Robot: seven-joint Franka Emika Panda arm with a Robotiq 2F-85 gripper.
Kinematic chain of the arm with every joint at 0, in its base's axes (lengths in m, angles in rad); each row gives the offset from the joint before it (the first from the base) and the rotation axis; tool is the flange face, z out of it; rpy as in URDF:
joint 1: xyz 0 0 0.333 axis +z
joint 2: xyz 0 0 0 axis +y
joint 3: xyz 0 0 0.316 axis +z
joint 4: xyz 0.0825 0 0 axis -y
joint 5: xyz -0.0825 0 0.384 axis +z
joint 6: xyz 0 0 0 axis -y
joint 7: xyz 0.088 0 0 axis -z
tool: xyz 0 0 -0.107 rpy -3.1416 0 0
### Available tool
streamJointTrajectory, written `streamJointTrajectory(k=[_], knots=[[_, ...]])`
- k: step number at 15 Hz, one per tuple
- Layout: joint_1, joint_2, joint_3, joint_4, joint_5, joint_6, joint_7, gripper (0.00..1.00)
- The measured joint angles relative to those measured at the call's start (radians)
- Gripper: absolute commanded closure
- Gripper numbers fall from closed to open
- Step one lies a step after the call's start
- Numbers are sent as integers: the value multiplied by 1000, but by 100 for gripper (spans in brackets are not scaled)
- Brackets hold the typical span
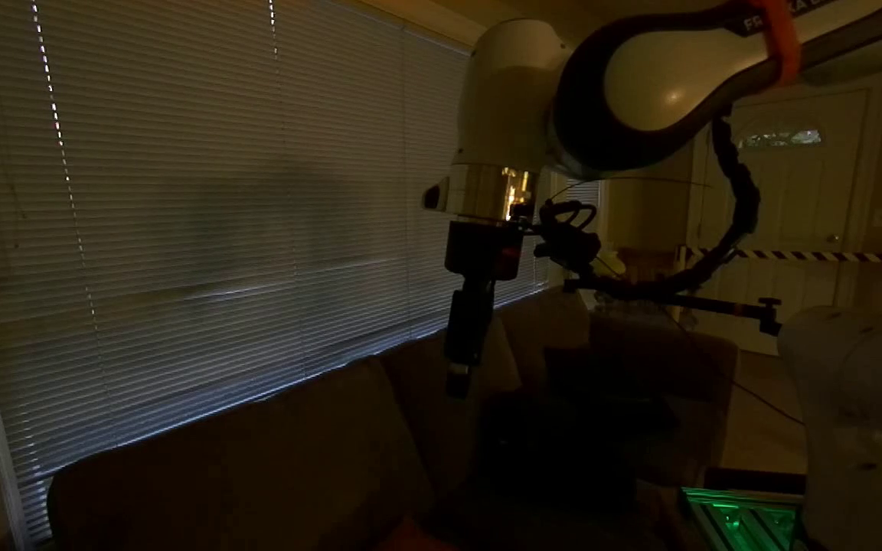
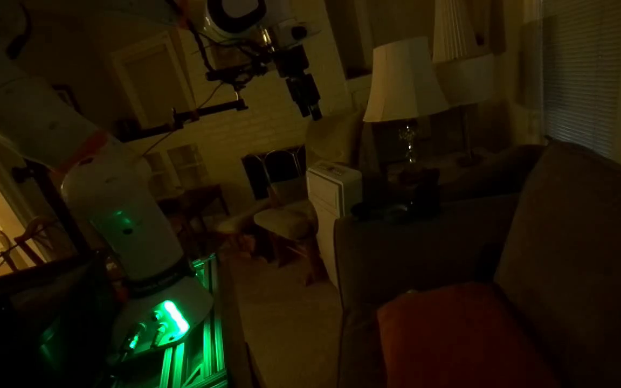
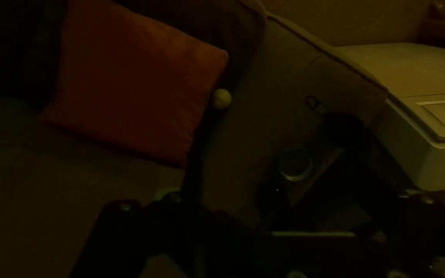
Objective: Move the tape to the right
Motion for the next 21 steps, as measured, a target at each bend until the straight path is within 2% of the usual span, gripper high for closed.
streamJointTrajectory(k=[2, 5, 8, 11, 17, 21], knots=[[-3, 7, -2, 0, 0, 32, 1, 0], [-13, 73, -11, 1, 1, 198, 6, 0], [-16, 200, -16, 25, 1, 361, 11, 0], [-15, 363, -6, 88, 1, 459, 51, 0], [20, 663, 12, 242, 1, 538, 197, 0], [33, 709, 15, 282, 1, 540, 217, 0]])
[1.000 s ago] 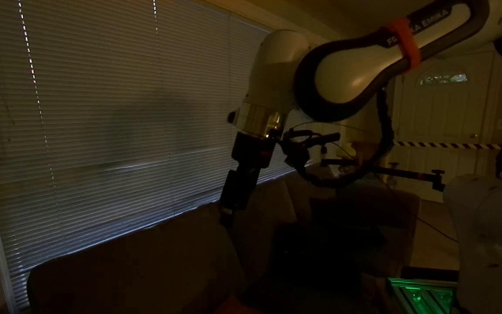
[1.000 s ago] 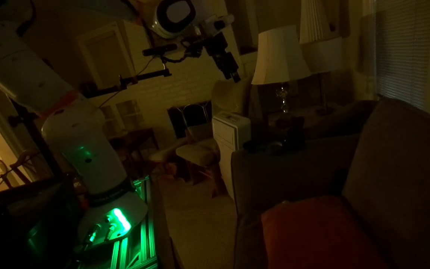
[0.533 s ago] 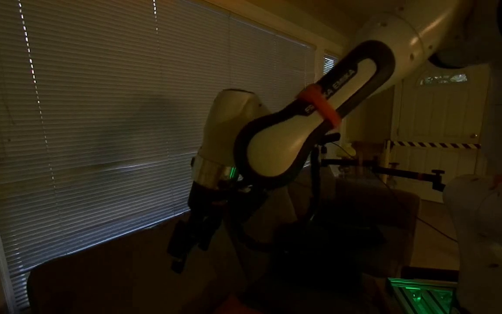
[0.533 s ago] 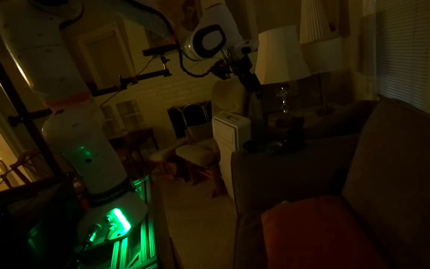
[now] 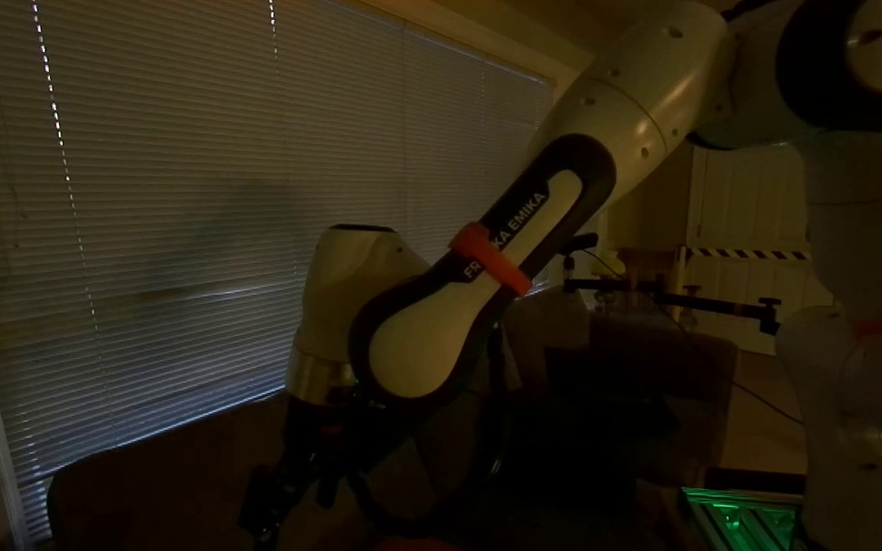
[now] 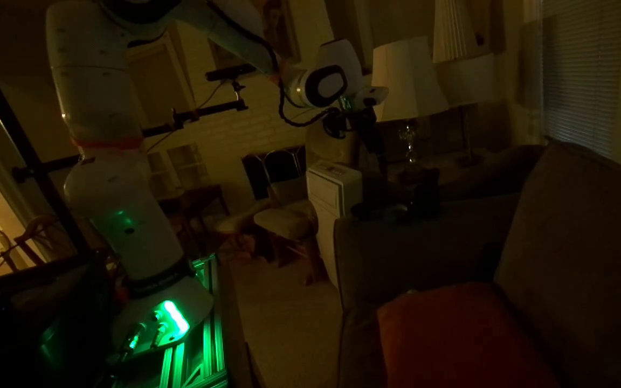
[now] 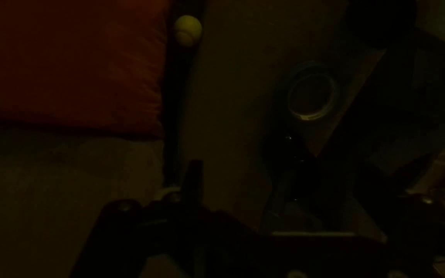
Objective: Move the tape to the right
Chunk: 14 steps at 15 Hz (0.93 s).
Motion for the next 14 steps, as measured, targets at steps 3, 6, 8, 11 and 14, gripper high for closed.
streamJointTrajectory(k=[3, 6, 8, 11, 14], knots=[[0, -2, 0, 1, 0, 0, 0, 0], [-3, 29, 0, 2, 21, 0, -18, 0], [-12, 94, 2, 22, 61, 1, -59, 0], [-37, 241, 24, 110, 142, 2, -138, 0], [-50, 406, 55, 257, 171, 0, -174, 0]])
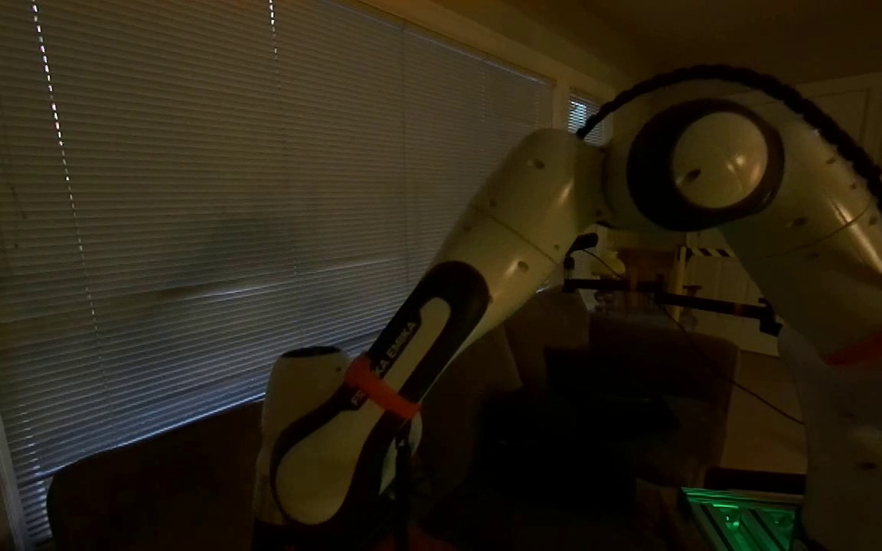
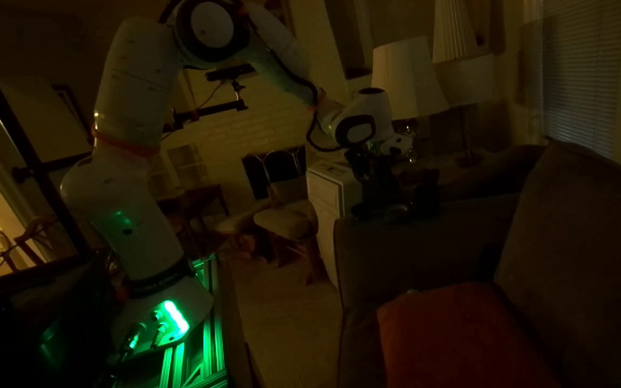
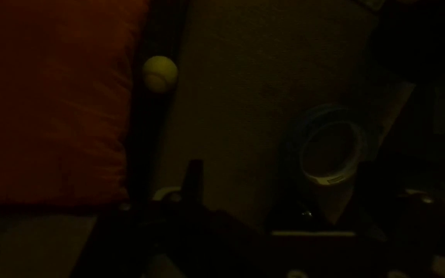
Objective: Move the tape to the right
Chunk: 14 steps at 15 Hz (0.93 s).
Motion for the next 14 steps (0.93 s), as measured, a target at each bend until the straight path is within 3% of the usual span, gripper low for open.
streamJointTrajectory(k=[9, 14], knots=[[74, 405, 27, 461, -2, -129, 10, 0], [87, 468, 22, 570, -4, -215, 22, 0]])
